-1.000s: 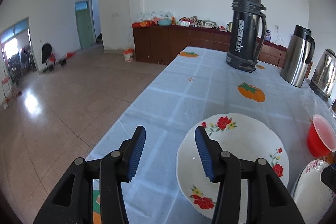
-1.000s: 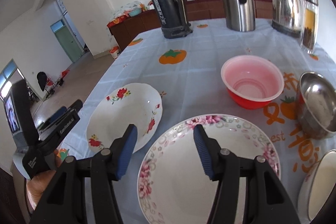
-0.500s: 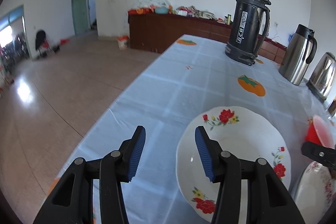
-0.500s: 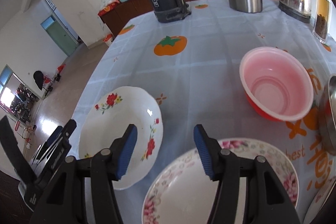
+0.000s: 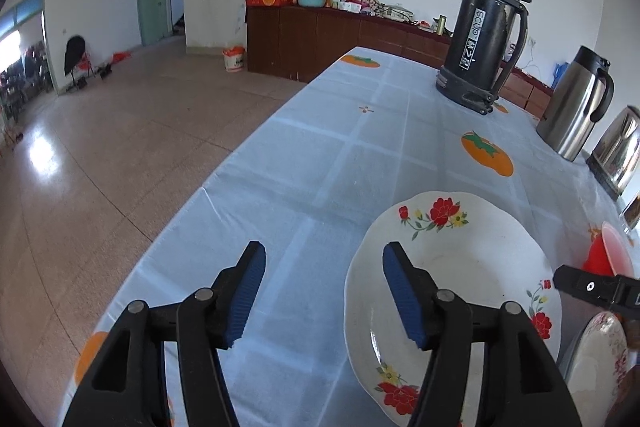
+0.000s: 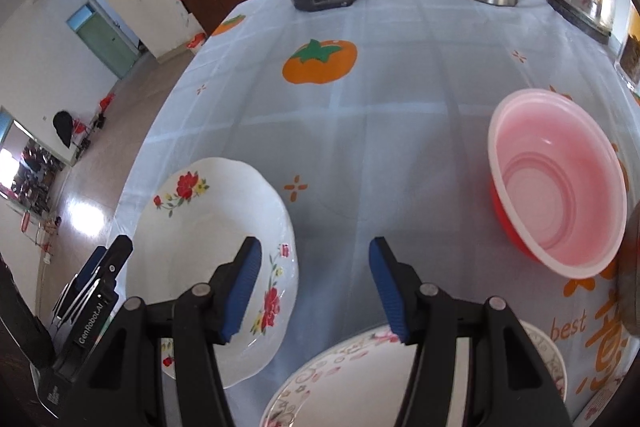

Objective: Organize plates and bowls

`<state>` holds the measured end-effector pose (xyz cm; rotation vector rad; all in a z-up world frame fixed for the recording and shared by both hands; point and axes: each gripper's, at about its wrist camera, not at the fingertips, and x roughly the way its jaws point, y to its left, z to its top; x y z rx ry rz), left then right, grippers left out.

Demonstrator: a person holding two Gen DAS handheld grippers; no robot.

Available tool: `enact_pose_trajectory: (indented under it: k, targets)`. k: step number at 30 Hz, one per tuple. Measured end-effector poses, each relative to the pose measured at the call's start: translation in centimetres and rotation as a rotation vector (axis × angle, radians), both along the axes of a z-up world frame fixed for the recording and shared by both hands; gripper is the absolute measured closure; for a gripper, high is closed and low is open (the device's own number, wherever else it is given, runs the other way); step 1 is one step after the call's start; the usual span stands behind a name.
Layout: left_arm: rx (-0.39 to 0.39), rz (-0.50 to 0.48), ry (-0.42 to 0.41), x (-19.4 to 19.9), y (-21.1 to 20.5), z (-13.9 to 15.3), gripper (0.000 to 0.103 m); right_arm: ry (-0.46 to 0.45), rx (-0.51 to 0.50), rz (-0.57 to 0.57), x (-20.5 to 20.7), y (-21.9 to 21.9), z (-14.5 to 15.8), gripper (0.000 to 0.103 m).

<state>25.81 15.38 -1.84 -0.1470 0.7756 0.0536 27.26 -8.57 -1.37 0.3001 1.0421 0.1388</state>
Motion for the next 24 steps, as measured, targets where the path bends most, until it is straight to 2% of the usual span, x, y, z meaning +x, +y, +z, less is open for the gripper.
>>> enact_pose_trajectory:
  k: [7,11,19,24]
  targets:
    - [0.005,0.008,0.015,0.3,-0.2,-0.4,0.039,0.036,-0.014,-0.003,1.4,0.0,-0.9,0.046]
    - [0.006,0.007,0.018,0.3,-0.2,-0.5,0.039,0.052,-0.023,0.032,2.0,0.9,-1.3,0.052]
    - [0.013,0.005,0.026,0.4,-0.2,-0.8,0.039,0.067,-0.053,0.07,2.6,2.2,-2.0,0.056]
    - [0.011,0.004,0.038,0.6,-0.3,-1.1,0.039,0.07,-0.064,0.088,2.7,2.7,-2.0,0.062]
